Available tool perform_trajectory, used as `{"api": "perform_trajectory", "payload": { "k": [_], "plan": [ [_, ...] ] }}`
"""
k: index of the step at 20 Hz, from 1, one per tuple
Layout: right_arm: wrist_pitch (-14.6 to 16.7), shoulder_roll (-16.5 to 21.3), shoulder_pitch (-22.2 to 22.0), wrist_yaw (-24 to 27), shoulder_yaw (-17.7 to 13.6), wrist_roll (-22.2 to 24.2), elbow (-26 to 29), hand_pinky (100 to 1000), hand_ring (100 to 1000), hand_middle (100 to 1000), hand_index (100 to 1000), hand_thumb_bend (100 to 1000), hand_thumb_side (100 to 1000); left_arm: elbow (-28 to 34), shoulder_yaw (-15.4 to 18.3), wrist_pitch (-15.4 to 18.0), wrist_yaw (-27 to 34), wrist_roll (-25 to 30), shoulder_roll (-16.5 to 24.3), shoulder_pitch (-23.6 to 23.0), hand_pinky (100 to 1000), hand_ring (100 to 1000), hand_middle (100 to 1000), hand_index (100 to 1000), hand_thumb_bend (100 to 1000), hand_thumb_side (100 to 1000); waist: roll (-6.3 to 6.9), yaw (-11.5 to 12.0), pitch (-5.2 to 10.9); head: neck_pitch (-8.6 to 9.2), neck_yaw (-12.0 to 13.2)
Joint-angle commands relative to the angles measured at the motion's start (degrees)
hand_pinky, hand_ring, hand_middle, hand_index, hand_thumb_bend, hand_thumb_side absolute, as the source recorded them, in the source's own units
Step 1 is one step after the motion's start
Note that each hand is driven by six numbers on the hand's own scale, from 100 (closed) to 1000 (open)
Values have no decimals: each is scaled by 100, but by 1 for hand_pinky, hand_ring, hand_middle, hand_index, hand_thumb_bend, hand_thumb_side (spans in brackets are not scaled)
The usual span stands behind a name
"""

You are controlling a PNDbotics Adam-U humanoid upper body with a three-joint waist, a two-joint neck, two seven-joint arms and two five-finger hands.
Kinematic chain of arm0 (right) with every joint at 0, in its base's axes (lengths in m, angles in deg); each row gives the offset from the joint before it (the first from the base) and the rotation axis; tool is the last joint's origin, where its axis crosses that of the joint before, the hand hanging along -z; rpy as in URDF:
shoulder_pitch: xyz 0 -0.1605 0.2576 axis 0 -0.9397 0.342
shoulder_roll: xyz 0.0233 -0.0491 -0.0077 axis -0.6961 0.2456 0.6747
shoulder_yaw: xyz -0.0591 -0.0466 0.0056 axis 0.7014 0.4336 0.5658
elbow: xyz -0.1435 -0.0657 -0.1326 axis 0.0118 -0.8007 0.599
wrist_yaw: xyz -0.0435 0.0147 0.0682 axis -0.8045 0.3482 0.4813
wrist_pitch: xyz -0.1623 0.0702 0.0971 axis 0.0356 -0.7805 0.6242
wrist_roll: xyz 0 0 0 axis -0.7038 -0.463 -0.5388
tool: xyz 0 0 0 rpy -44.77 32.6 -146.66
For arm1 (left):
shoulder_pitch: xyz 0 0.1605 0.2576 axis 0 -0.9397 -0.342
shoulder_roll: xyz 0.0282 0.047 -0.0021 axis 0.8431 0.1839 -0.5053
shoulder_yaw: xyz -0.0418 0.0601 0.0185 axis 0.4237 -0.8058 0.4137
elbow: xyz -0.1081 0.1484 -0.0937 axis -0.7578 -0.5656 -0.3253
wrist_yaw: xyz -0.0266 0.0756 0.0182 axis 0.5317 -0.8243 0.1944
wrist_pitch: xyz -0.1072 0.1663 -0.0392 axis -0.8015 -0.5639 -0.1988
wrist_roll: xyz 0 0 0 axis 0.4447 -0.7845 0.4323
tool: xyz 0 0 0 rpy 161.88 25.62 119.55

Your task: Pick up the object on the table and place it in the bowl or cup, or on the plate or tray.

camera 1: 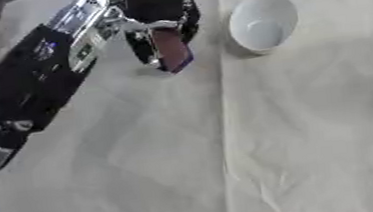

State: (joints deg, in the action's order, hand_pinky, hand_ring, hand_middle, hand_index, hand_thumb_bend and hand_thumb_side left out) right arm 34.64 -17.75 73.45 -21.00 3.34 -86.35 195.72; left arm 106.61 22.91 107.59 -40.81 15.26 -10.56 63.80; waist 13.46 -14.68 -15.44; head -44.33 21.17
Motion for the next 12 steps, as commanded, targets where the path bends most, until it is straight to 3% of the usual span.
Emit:
{"api": "perform_trajectory", "payload": {
  "k": [1,12],
  "plan": [
    [-19,56,17,1,-25,1,77,165,315,458,706,100,589,182,236,-119,259,-50,365,81,321,461,447,510,597,100,-51,23,142,21,-18],
    [-44,6,26,3,26,44,77,167,318,459,706,100,590,459,72,-67,798,224,371,826,321,459,447,512,618,100,-51,-23,230,21,42]
  ]
}}
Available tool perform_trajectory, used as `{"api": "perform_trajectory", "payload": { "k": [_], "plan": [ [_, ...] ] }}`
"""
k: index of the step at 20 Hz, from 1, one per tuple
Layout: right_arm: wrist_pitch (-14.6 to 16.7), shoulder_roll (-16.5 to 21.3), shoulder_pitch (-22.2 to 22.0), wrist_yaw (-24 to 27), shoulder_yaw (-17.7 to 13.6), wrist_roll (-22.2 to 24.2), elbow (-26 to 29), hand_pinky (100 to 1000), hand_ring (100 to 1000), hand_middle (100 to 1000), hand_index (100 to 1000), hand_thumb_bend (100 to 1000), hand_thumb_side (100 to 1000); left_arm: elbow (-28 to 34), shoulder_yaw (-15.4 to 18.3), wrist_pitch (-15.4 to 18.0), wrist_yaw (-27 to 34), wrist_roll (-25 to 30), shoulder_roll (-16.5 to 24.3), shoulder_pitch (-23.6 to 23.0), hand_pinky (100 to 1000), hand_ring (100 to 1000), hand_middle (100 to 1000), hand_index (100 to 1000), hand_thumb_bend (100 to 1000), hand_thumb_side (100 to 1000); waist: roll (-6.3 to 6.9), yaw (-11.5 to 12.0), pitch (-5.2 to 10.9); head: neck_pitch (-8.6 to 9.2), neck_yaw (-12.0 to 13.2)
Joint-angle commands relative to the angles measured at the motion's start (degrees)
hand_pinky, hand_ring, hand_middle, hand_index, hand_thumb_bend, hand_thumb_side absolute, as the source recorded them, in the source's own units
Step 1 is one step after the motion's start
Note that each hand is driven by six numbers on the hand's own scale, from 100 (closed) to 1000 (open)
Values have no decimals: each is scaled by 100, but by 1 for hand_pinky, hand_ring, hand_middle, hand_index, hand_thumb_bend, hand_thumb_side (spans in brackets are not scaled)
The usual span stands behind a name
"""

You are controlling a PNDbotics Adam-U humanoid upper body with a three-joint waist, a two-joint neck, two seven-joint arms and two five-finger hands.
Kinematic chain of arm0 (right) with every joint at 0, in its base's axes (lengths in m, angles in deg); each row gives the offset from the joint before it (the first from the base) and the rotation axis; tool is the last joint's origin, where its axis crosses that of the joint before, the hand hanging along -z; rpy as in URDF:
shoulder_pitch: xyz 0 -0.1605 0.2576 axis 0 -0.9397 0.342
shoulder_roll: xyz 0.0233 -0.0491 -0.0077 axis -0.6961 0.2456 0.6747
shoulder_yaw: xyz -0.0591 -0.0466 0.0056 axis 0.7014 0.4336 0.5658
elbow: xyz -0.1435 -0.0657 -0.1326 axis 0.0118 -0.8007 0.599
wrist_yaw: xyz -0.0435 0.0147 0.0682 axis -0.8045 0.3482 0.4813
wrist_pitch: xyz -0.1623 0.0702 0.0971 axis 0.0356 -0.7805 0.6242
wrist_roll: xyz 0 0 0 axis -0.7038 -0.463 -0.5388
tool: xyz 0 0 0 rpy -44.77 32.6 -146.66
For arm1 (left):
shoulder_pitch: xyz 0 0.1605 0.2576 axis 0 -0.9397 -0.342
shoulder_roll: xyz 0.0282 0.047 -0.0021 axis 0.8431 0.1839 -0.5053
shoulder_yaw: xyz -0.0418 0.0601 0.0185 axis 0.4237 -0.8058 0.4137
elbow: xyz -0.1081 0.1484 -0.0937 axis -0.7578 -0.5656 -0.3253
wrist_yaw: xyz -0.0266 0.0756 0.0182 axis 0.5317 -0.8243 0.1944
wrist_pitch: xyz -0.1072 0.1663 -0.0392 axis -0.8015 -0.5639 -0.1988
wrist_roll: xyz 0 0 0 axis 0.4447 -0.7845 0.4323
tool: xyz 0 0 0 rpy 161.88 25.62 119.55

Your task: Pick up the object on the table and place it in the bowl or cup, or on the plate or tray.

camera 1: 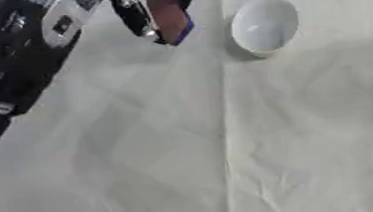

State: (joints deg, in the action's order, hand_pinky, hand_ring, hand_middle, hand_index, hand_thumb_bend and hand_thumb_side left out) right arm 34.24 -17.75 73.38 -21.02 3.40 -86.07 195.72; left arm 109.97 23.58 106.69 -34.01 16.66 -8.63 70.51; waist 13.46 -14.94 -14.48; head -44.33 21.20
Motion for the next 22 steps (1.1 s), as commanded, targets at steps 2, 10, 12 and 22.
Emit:
{"api": "perform_trajectory", "payload": {
  "k": [2,10,12,22],
  "plan": [
    [-2,-9,31,12,32,21,77,167,318,460,706,100,591,152,-46,43,172,156,132,312,322,459,447,513,620,100,-51,-19,150,21,41],
    [34,-137,95,98,125,90,77,171,322,461,705,100,593,127,-174,107,310,348,10,727,326,457,448,513,621,100,-51,-215,172,21,114],
    [45,-189,132,121,158,117,77,173,323,462,705,100,594,126,-166,101,324,359,32,743,325,457,448,514,621,100,-51,-290,171,21,136],
    [131,-425,334,262,298,231,77,175,326,464,704,100,595,28,-161,115,191,384,120,728,330,458,449,514,615,100,-51,-657,70,504,509]
  ]
}}
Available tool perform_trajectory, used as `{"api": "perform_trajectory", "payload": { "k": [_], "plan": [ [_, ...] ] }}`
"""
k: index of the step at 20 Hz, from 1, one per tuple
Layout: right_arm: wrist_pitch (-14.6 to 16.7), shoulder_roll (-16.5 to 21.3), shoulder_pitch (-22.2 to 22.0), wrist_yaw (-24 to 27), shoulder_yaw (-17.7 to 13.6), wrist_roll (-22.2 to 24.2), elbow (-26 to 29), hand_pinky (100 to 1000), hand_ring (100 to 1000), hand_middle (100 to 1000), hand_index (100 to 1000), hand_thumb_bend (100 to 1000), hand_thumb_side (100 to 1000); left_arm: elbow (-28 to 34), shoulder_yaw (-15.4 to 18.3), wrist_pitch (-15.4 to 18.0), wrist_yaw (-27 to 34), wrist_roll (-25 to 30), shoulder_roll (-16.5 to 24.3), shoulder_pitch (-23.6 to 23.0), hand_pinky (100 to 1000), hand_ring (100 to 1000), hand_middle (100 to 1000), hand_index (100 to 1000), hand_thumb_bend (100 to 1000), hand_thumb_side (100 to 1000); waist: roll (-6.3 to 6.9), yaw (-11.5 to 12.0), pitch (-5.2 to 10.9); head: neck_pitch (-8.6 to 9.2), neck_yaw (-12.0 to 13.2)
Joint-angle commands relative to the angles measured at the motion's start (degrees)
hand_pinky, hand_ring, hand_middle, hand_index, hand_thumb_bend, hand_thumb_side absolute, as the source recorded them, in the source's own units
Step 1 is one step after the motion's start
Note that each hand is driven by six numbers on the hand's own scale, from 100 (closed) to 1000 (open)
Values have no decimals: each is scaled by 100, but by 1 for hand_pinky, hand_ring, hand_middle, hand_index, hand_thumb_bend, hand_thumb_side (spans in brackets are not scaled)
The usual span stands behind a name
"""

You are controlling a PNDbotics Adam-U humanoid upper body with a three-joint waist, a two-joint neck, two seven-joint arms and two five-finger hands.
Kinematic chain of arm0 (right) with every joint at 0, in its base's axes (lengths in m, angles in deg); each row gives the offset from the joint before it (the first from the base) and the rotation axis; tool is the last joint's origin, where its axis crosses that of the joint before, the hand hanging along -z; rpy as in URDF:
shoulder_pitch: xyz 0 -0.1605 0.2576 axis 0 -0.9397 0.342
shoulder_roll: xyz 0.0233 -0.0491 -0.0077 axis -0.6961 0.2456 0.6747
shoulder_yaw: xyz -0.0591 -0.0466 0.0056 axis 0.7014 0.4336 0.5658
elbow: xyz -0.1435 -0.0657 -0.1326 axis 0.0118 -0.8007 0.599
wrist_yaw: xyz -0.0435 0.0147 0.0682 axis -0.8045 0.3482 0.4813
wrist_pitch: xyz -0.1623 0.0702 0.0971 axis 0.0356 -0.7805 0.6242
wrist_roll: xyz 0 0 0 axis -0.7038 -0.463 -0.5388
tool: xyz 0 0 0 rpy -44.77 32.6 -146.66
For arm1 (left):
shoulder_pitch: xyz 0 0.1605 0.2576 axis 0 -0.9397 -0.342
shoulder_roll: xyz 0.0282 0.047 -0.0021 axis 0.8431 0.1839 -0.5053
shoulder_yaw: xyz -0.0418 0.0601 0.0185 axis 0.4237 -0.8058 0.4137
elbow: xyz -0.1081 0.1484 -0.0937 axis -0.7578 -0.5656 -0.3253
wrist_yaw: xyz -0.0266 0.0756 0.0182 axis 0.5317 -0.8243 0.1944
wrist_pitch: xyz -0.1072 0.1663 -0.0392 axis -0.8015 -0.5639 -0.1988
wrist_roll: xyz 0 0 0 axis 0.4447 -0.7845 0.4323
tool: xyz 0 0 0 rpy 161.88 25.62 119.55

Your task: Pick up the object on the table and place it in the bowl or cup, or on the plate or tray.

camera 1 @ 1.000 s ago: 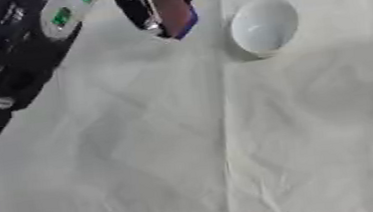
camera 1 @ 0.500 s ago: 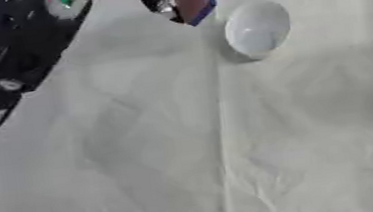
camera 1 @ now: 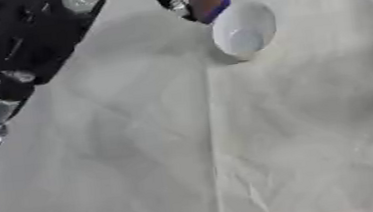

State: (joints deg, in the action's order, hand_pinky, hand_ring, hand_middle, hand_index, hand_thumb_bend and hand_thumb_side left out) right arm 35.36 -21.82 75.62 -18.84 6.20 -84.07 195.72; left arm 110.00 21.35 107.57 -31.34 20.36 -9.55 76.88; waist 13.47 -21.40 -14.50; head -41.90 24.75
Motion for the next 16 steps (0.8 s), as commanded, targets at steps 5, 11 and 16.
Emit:
{"api": "perform_trajectory", "payload": {
  "k": [5,11,16],
  "plan": [
    [64,-108,212,106,57,65,77,177,328,464,704,100,596,-68,35,52,-254,10,199,29,331,458,449,514,607,100,-52,-148,-24,642,268],
    [86,-171,295,161,91,118,77,174,325,463,705,100,595,-121,11,104,-438,-42,228,16,331,458,447,514,613,100,-52,-252,-126,803,334],
    [99,-177,311,219,86,155,77,171,323,461,706,100,594,-146,-1,133,-566,-81,263,44,332,458,447,514,618,100,-52,-280,-212,733,314]
  ]
}}
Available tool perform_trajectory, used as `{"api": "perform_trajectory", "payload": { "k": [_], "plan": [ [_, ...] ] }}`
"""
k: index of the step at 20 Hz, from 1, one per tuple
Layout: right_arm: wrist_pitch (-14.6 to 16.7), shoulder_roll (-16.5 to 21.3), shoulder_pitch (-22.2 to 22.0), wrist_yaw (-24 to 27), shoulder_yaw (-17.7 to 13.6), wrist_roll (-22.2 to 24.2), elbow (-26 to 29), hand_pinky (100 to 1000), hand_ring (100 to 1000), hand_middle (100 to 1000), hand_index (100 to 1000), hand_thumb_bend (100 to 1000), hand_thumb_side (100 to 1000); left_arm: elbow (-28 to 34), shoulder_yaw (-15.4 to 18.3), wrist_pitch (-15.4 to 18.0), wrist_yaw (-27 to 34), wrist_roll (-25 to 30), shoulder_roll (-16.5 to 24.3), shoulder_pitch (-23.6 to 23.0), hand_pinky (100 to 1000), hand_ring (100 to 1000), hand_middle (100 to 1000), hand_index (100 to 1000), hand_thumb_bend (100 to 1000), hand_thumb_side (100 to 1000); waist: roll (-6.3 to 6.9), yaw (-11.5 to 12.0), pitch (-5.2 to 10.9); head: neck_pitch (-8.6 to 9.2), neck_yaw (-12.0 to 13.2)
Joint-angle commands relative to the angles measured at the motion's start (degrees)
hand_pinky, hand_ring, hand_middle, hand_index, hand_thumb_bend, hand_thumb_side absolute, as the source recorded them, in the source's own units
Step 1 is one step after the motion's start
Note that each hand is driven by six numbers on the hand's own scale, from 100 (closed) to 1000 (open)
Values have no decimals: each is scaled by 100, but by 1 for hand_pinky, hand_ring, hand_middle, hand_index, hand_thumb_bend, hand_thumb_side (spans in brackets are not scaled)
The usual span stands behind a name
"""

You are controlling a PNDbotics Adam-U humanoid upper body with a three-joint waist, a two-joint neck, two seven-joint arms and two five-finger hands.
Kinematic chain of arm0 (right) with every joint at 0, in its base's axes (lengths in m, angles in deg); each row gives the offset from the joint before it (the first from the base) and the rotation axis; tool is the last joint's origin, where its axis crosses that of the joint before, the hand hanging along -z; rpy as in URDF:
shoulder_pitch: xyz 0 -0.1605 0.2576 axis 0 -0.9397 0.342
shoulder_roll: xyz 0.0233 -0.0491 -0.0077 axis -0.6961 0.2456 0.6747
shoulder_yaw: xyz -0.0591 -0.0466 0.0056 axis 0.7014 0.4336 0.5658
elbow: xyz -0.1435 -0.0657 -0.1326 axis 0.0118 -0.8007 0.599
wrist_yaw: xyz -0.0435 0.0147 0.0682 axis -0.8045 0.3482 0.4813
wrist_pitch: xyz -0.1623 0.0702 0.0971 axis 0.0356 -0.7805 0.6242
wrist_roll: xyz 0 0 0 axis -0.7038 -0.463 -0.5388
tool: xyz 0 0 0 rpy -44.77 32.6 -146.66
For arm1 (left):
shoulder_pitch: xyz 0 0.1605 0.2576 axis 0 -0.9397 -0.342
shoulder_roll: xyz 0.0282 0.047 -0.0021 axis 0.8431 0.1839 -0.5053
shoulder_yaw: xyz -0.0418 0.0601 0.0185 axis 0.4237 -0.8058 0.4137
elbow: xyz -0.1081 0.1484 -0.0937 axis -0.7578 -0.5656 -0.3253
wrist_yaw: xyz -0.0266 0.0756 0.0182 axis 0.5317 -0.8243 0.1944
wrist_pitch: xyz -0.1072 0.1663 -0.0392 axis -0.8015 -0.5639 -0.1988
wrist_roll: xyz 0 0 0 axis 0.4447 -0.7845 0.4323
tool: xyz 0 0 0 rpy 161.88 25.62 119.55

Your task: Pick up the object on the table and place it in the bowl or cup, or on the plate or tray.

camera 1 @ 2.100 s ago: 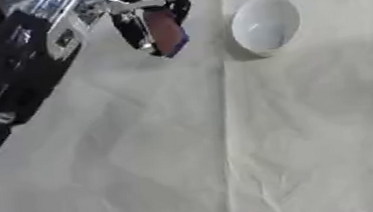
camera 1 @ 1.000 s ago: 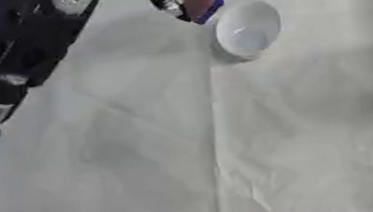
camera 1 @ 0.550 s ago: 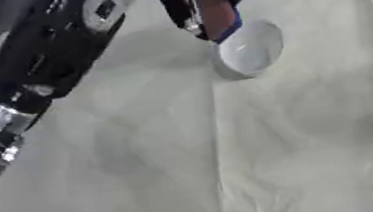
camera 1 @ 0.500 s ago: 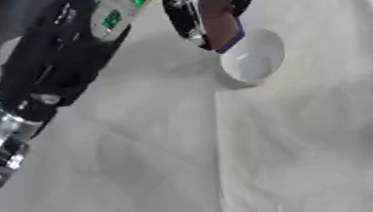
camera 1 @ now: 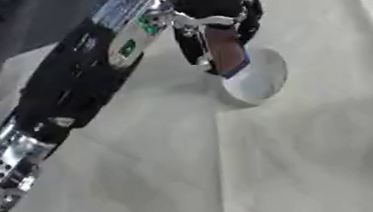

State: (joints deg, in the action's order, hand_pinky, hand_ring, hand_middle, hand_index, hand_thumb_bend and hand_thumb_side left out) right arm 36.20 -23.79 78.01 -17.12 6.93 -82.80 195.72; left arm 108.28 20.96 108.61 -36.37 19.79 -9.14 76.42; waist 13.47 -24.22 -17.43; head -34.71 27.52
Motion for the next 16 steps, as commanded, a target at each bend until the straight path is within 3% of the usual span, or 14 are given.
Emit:
{"api": "perform_trajectory", "payload": {
  "k": [1,16],
  "plan": [
    [17,22,71,58,11,36,77,171,322,461,707,100,594,25,32,37,-84,-29,225,97,332,458,447,513,620,100,-52,3,64,-4,24],
    [46,-16,36,207,9,138,77,168,319,459,709,100,594,-38,-49,129,-240,-68,186,290,334,459,448,516,622,100,-52,-57,-28,-231,-41]
  ]
}}
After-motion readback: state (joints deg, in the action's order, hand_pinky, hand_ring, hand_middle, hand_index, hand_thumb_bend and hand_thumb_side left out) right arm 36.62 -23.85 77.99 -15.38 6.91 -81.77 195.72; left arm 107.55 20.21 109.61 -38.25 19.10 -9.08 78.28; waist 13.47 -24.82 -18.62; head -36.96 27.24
